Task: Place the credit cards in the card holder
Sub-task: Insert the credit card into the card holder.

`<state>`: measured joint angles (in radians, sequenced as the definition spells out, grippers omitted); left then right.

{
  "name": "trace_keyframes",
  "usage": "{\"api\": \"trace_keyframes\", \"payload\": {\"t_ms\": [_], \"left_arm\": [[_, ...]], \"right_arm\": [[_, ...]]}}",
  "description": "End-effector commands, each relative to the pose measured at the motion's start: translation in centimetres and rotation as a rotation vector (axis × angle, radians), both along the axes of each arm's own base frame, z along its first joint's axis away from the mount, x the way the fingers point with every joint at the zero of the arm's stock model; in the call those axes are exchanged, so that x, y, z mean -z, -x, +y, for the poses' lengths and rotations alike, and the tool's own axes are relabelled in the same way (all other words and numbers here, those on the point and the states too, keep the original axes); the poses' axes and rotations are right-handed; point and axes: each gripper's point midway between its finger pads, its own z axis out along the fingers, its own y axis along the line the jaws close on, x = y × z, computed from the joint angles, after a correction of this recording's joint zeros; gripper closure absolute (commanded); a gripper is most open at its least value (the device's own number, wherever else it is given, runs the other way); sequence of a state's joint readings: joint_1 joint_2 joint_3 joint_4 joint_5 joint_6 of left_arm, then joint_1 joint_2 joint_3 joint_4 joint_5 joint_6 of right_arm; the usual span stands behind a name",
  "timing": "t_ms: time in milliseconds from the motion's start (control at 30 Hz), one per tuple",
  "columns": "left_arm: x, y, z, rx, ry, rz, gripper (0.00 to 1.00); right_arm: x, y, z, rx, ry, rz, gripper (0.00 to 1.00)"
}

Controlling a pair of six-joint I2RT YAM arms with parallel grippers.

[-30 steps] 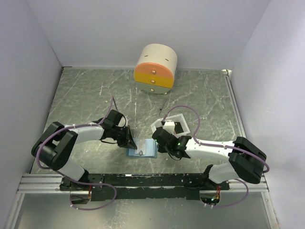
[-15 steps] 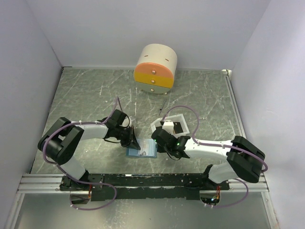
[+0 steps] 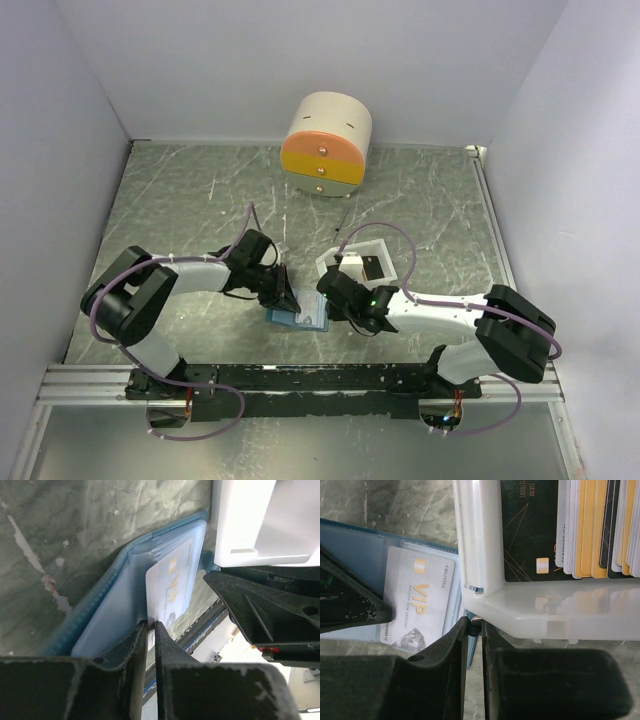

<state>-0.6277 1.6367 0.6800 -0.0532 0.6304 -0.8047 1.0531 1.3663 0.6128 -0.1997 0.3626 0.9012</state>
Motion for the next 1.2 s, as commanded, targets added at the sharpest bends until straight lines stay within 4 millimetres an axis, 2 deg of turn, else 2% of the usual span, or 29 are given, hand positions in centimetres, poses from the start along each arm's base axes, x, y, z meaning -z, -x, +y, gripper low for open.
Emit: {"api": "trace_keyframes", "payload": {"t_ms": [0, 67, 167, 300, 467, 567, 700, 800, 867, 967, 1167], "left_arm": [[-1.1, -1.0, -0.4, -0.030, -0.010, -0.050, 0.71], [-1.8, -1.2, 0.0, -0.042, -0.031, -0.072, 0.61], [-3.0, -1.6, 0.6, -0.066, -0.064, -0.102, 0.52], [-4.1, -2.3, 2.3, -0.108, -0.124, -0.148, 0.48], [-4.2, -3.9, 6.5, -0.233, -0.179, -0.155, 0.49], [-3.7, -4.4, 8.8, -0.294, -0.231, -0.160, 0.56], [-2.8, -4.6, 10.6, -0.330, -0.284, -0.145, 0.80], [-1.5, -4.4, 11.3, -0.343, -0.312, -0.115, 0.92], [-0.6, -4.0, 11.3, -0.339, -0.315, -0.085, 0.93], [0.1, -3.5, 10.4, -0.311, -0.262, -0.056, 0.93], [0.0, -2.9, 8.6, -0.244, -0.145, -0.042, 0.93]], "right_arm": [[0.1, 0.5, 0.0, -0.003, -0.008, 0.006, 0.94], [0.0, 0.5, -0.1, 0.000, -0.009, 0.005, 0.94], [0.0, 0.6, -0.2, 0.001, -0.014, 0.005, 0.95], [0.1, 0.7, 0.0, -0.012, -0.023, 0.002, 0.96], [-0.1, 0.8, 0.2, -0.024, -0.047, -0.004, 0.96], [-0.3, 0.7, 0.2, -0.024, -0.047, -0.009, 0.96], [-0.3, 0.7, 0.2, -0.029, -0.049, -0.012, 0.96], [-0.1, 0.8, 0.2, -0.032, -0.047, -0.007, 0.96], [0.0, 0.8, 0.3, -0.033, -0.046, -0.003, 0.96], [-0.2, 0.8, 0.3, -0.032, -0.051, -0.007, 0.96], [-0.1, 0.8, 0.3, -0.030, -0.051, -0.007, 0.96]]}}
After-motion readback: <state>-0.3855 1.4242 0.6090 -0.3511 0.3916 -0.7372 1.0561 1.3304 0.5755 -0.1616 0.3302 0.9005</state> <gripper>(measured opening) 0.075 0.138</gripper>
